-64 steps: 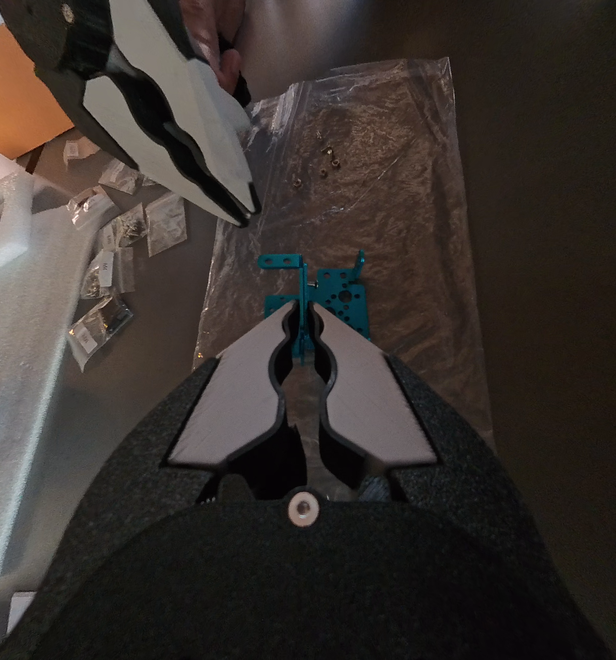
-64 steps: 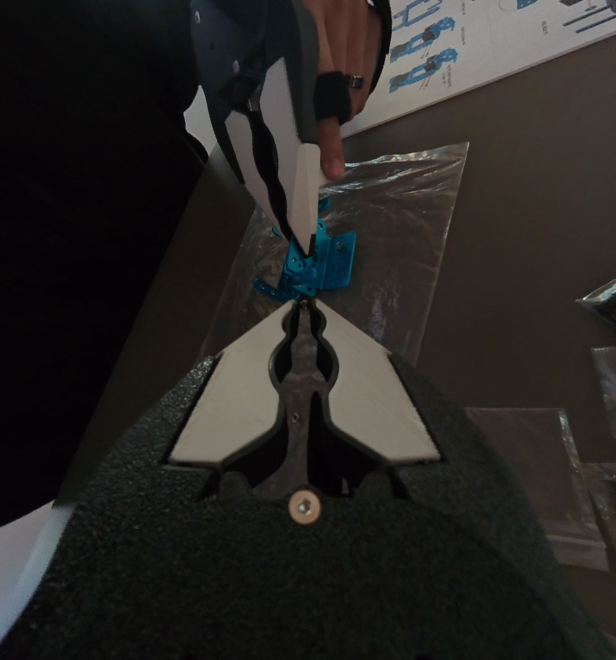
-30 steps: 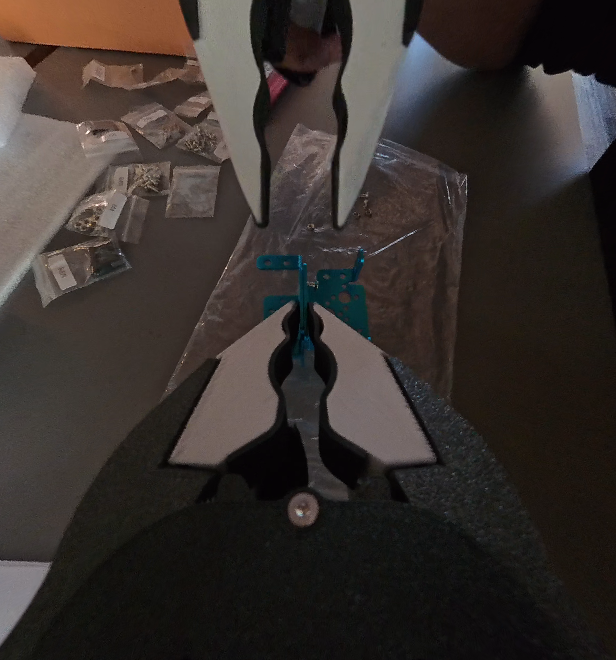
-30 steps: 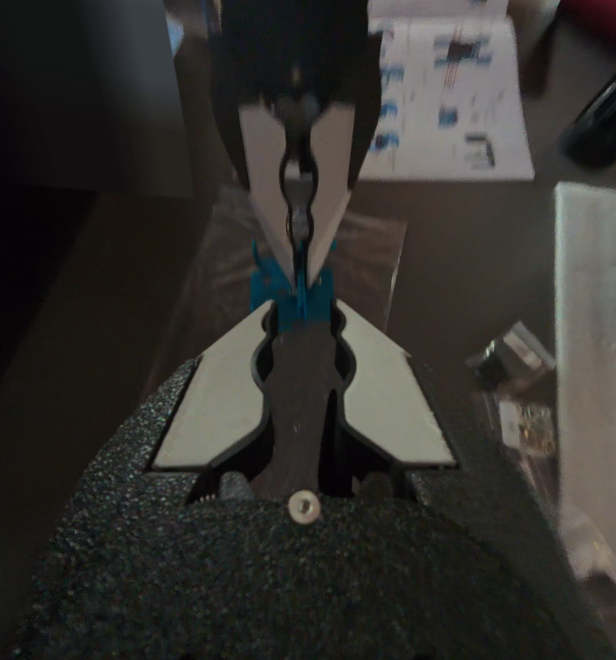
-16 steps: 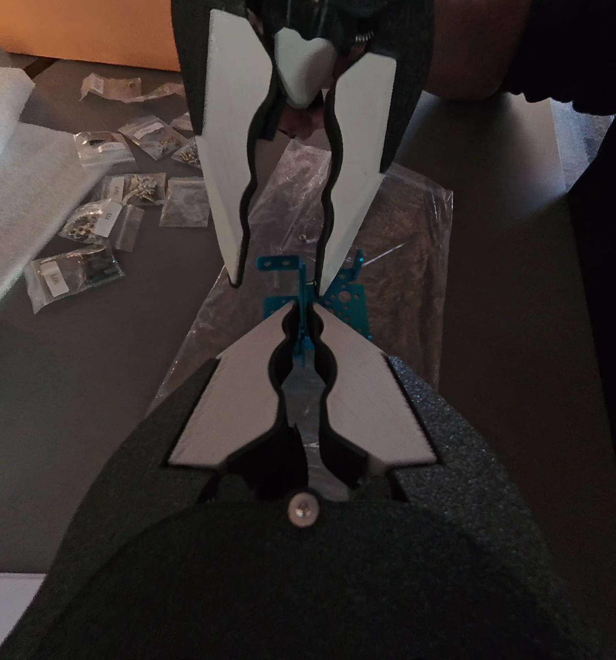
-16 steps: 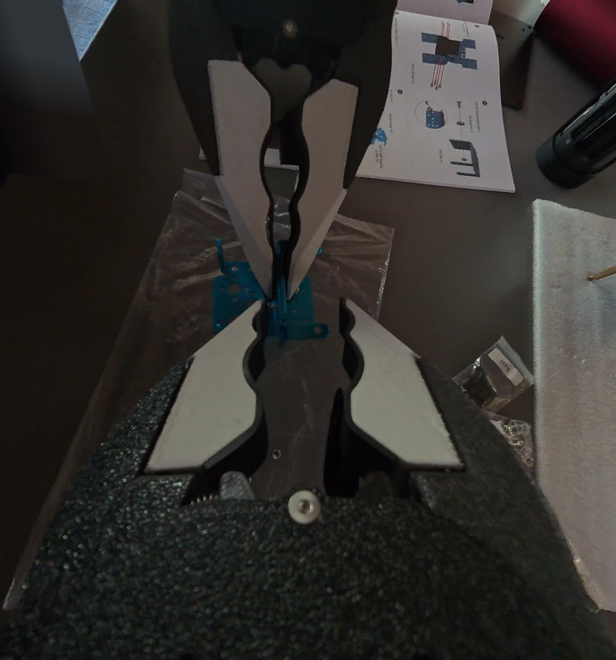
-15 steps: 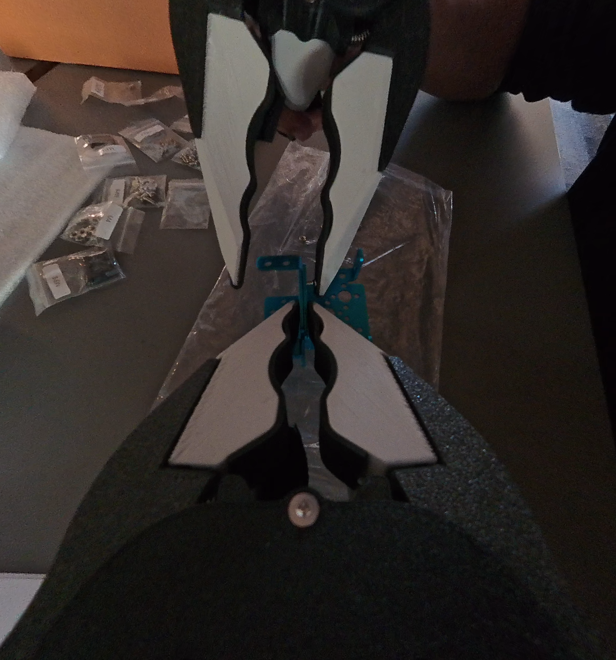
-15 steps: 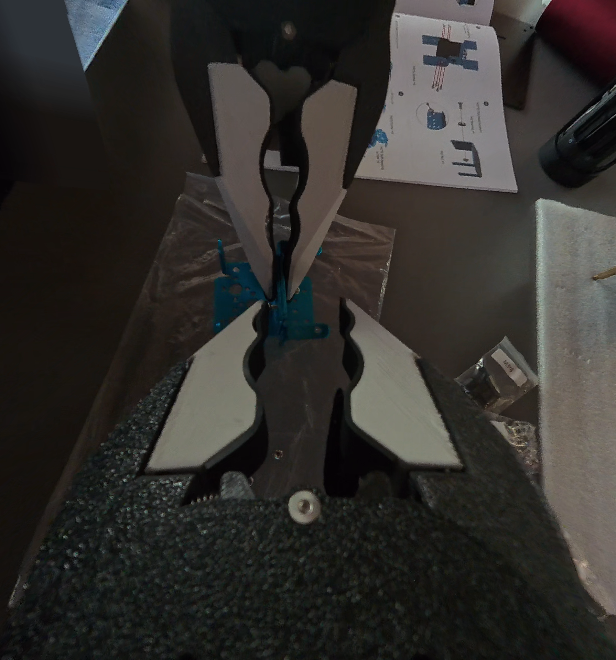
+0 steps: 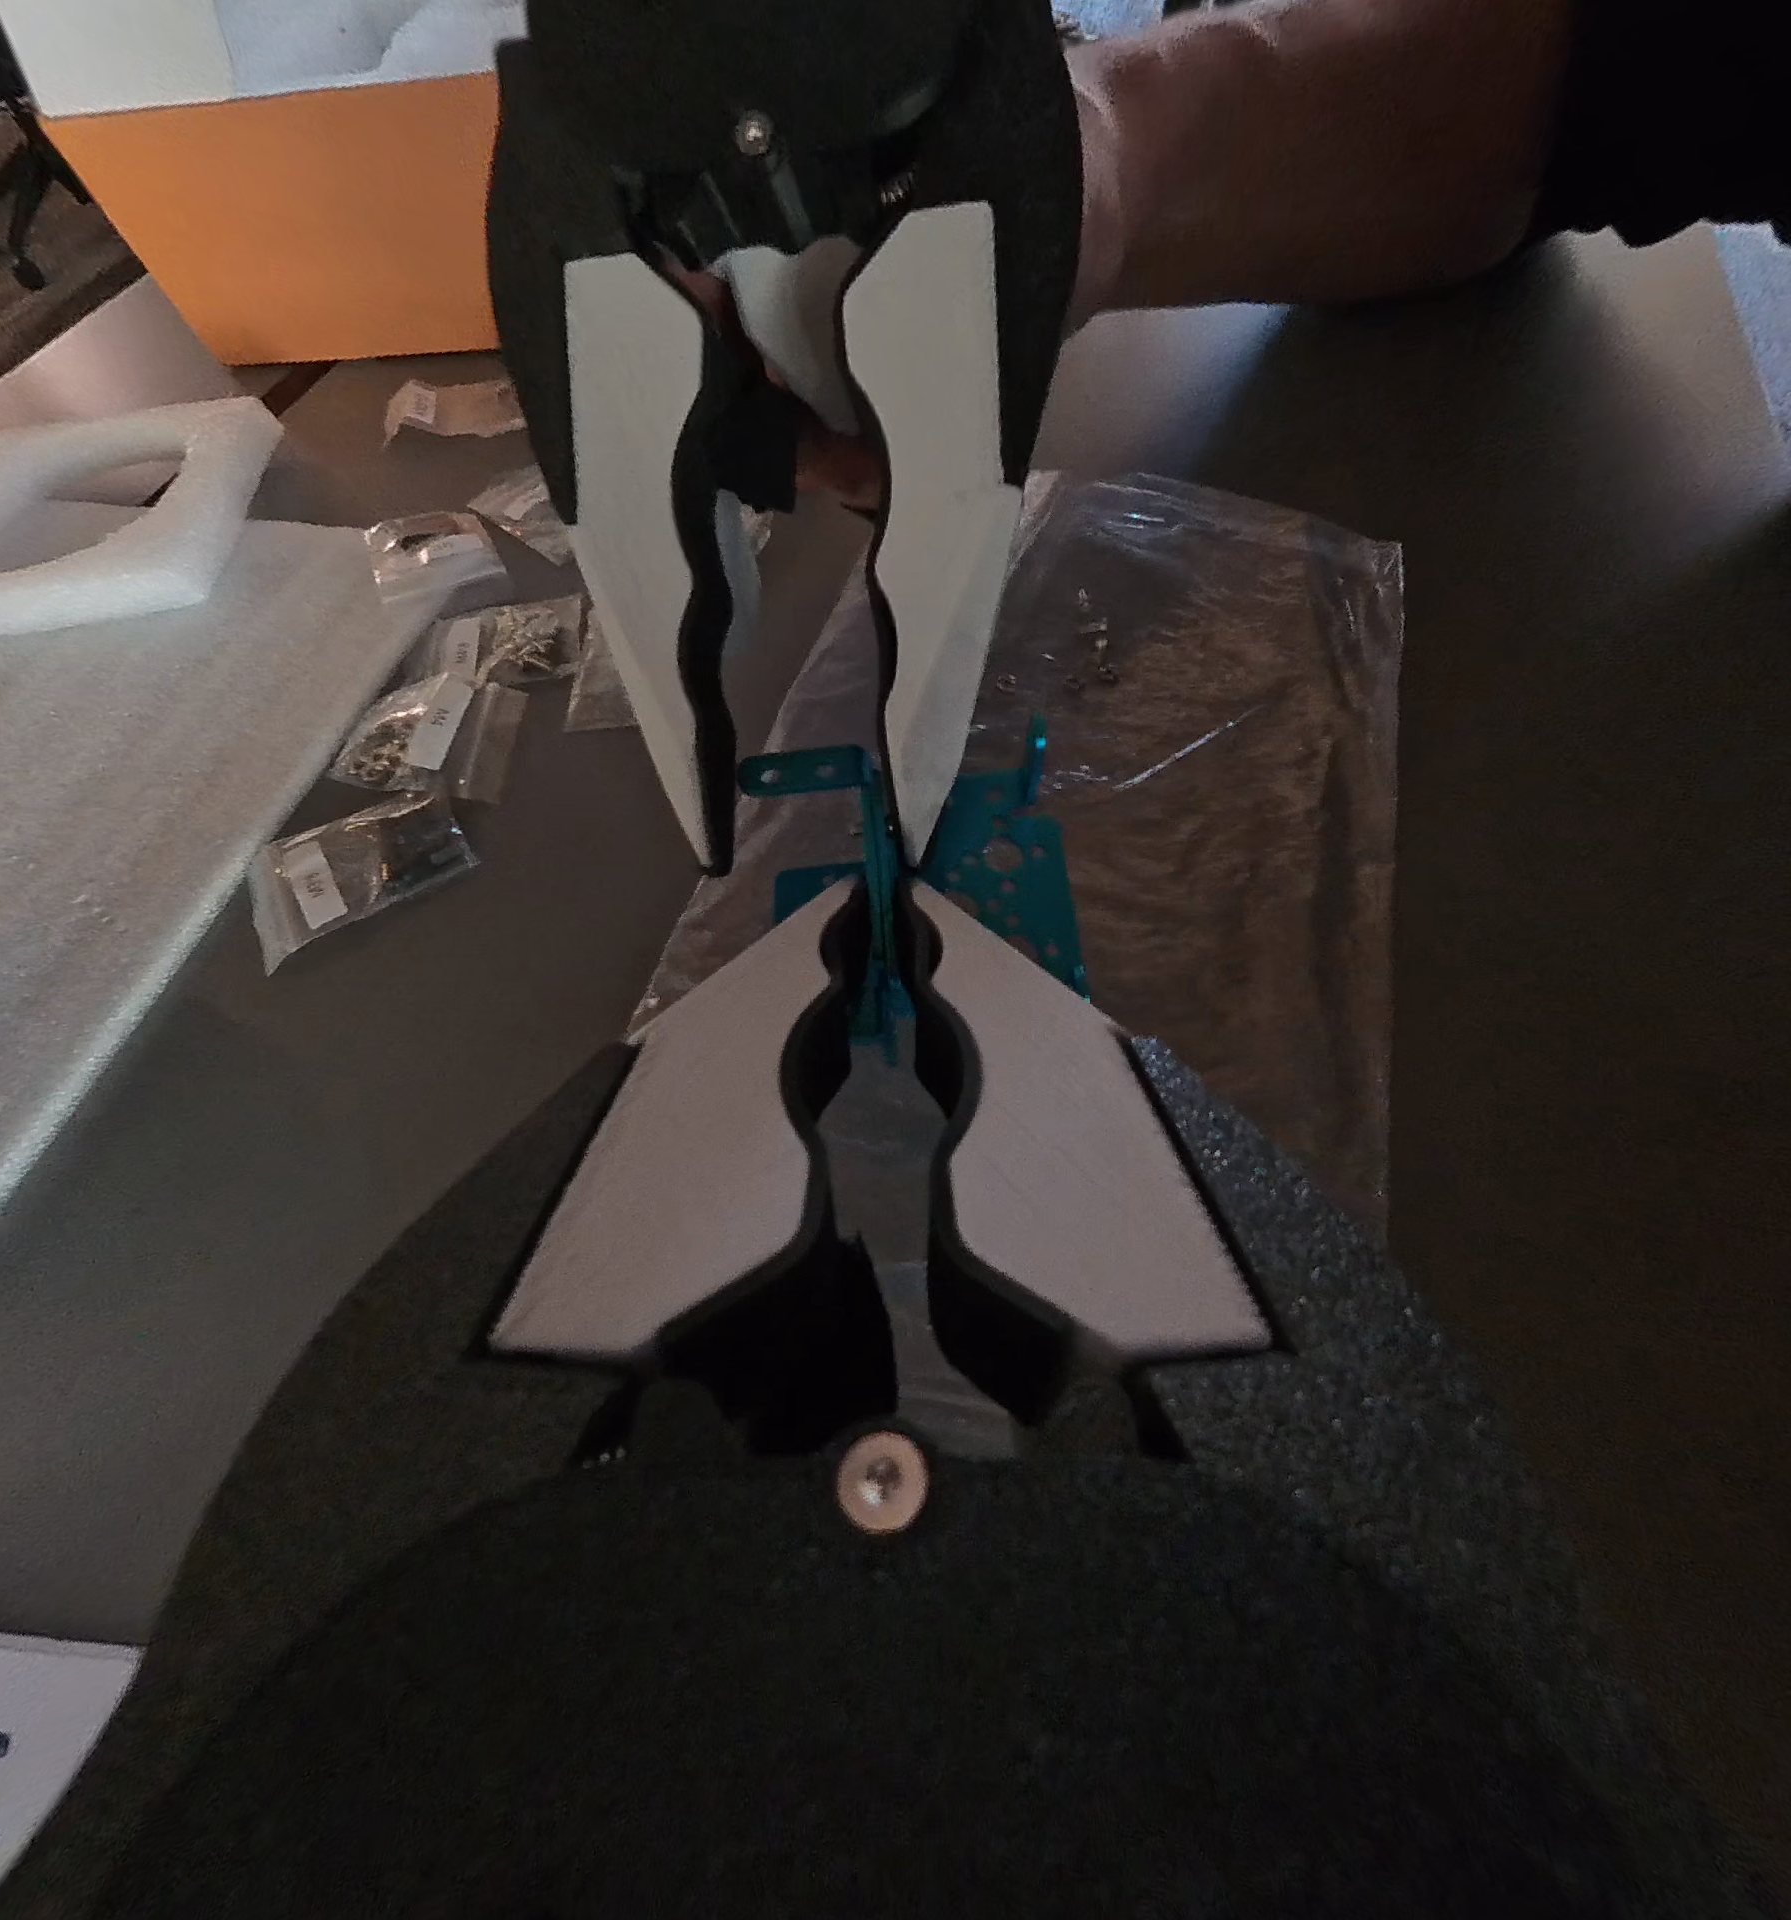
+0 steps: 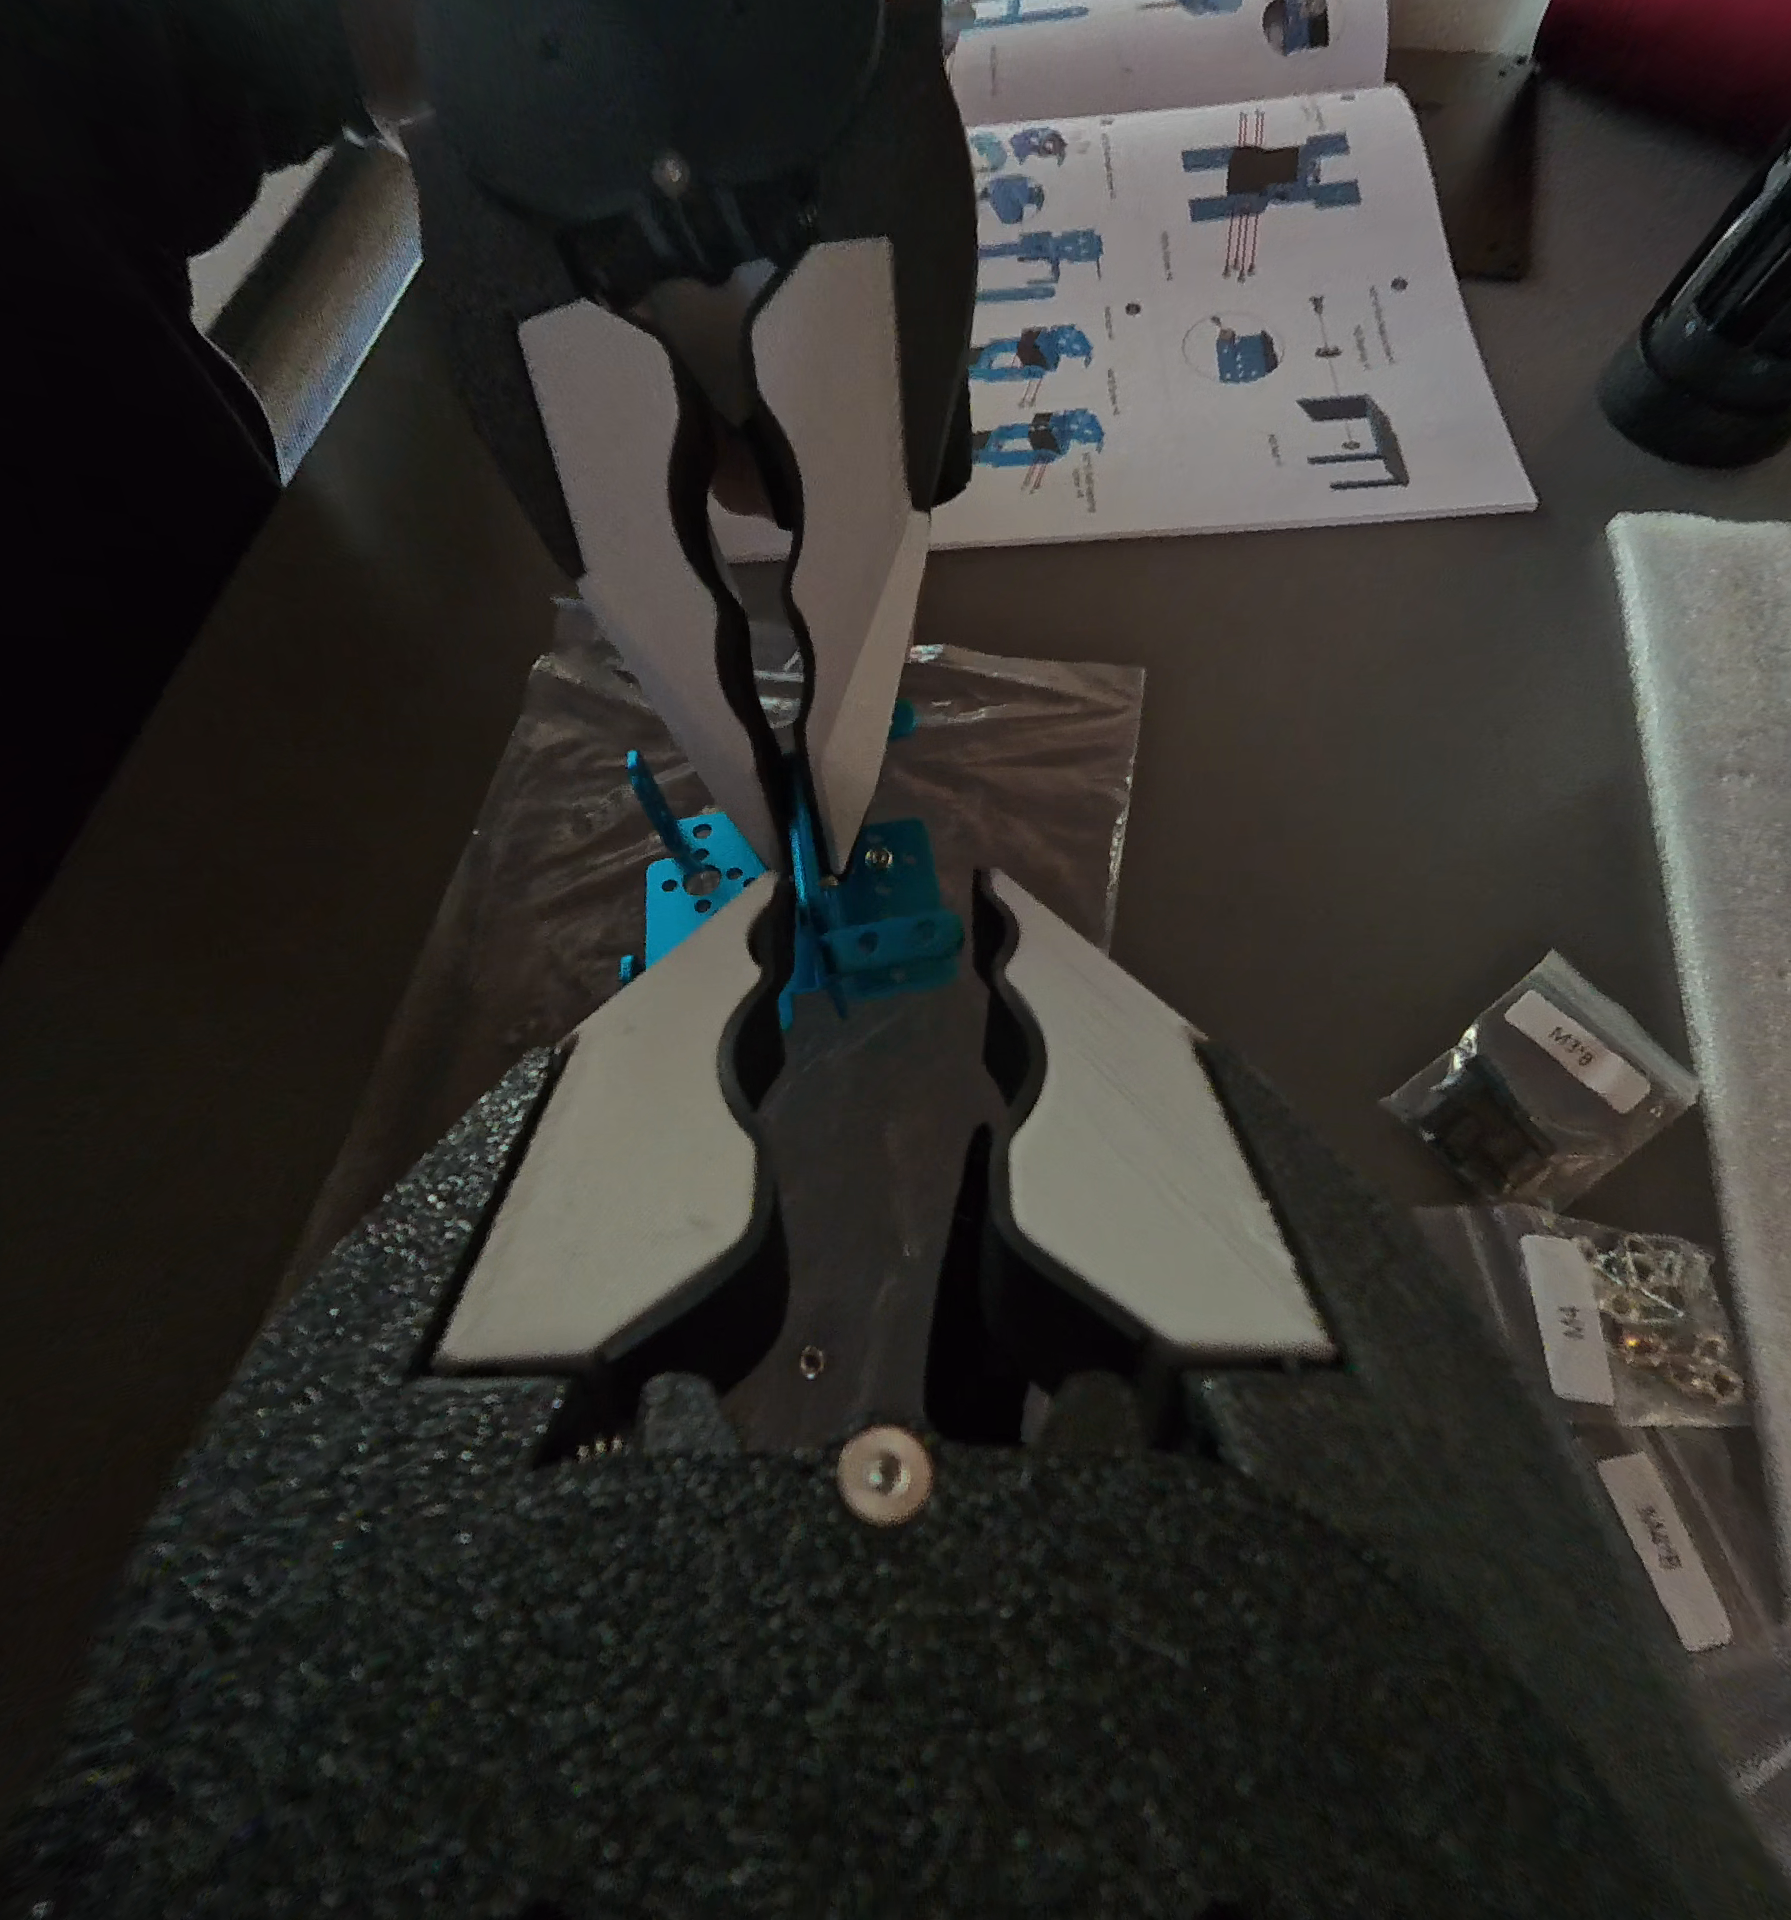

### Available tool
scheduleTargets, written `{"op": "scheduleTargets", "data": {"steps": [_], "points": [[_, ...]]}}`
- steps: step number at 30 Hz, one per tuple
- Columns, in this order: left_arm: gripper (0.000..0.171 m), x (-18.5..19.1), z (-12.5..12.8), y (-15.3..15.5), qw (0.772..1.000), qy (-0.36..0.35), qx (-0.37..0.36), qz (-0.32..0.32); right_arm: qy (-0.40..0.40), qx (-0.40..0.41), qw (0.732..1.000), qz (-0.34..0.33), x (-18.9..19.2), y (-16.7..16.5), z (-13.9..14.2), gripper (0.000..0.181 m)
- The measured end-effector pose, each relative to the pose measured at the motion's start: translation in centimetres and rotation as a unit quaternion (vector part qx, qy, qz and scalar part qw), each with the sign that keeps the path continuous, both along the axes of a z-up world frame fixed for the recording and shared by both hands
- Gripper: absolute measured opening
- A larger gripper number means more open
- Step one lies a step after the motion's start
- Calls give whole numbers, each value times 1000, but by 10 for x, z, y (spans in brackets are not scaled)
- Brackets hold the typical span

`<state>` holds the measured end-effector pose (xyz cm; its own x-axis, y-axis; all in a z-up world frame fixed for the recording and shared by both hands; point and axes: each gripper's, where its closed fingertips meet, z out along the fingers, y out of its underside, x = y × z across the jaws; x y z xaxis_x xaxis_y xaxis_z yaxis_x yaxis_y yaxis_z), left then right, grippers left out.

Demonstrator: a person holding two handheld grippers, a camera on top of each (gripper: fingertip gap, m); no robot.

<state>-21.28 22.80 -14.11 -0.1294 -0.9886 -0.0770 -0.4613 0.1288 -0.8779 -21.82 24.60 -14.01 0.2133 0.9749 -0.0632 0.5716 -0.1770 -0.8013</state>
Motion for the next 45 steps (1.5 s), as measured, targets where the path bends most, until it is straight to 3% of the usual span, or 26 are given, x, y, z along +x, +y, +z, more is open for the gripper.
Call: {"op": "scheduleTargets", "data": {"steps": [6,9,13,17,20,24,30,37,45], "points": [[4,0,3,8,1000,-11,-12,16,50,-7,999,-17,0,8,4,31],[4,-1,-6,12,999,13,7,32,32,-17,999,-32,3,11,-7,32],[4,0,-6,19,998,12,15,64,28,-37,995,-84,10,24,-11,46],[4,1,10,29,994,-28,1,106,83,-66,988,-108,9,29,4,32],[4,0,20,30,991,-54,13,118,114,-50,988,-90,4,24,17,17],[4,1,24,24,992,-68,27,104,125,17,991,-54,2,15,26,10],[5,3,24,18,993,-78,-10,88,159,-26,987,-19,2,5,28,5],[12,3,24,15,994,-76,27,70,201,-72,977,3,7,1,36,3],[20,-1,40,13,991,-109,41,65,229,-61,971,33,8,-6,46,3]]}}
